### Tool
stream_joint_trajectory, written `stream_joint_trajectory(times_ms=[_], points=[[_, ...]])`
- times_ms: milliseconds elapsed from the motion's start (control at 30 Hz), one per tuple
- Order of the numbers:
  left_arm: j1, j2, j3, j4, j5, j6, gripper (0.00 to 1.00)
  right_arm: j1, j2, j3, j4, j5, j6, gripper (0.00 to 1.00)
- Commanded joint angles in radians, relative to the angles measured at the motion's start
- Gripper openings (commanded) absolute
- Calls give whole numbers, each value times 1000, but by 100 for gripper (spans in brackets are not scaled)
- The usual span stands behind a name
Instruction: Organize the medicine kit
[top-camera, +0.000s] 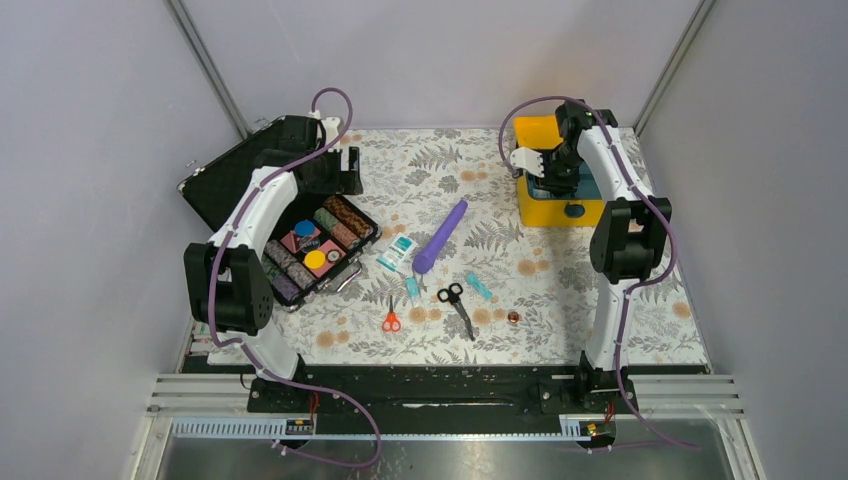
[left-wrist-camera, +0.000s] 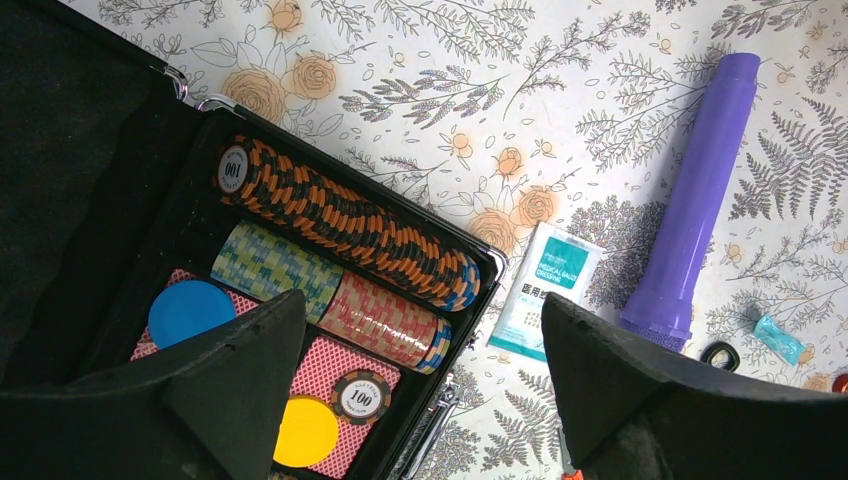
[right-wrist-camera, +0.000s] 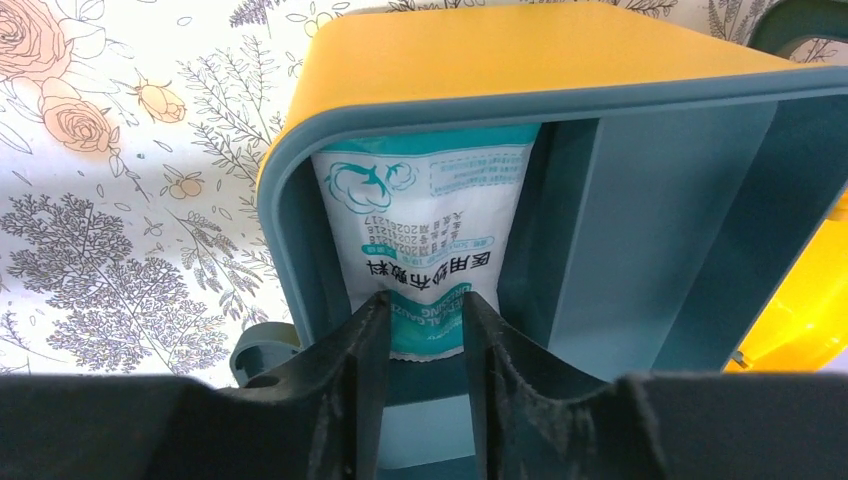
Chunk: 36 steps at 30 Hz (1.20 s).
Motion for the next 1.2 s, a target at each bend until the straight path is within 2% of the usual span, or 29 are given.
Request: stream_joint_trajectory(times_ms=[0,133,300,400,467,533,567,600,733,867,1000,1167], points=[[5,-53,-5,17,-18,13,86,7,-86,8,1,3,13,43],[5,-53,-30,20,3,6,86,6,-134,36,2,-49,61,53],[-3,-47,-65,25,41,10,86,7,-146,130,-5,-182,289,63],[-21,-45,-93,26,60,13,81,7,-144,163,26,-271,530,65],[-41,-45,-115,26,76,17,74,8,-155,151,77,-335,732,78],[-63,-39,-140,28,82,18,68,7,-208,53,201,-387,992,87],[-75,-34,-149,27,82,22,64,10,-240,-14,289,-407,1083,98],[-92,-29,-155,27,81,29,62,21,-267,-63,326,-409,1138,99],[-182,15,-147,30,39,79,61,97,-368,-233,396,-376,1223,99],[-248,99,-87,50,-4,93,60,111,-516,-458,588,-353,1379,99],[-292,194,-10,57,-44,101,52,111,-560,-491,570,-284,1428,100],[-332,282,44,50,-107,70,51,110,-596,-523,566,-238,1425,99]])
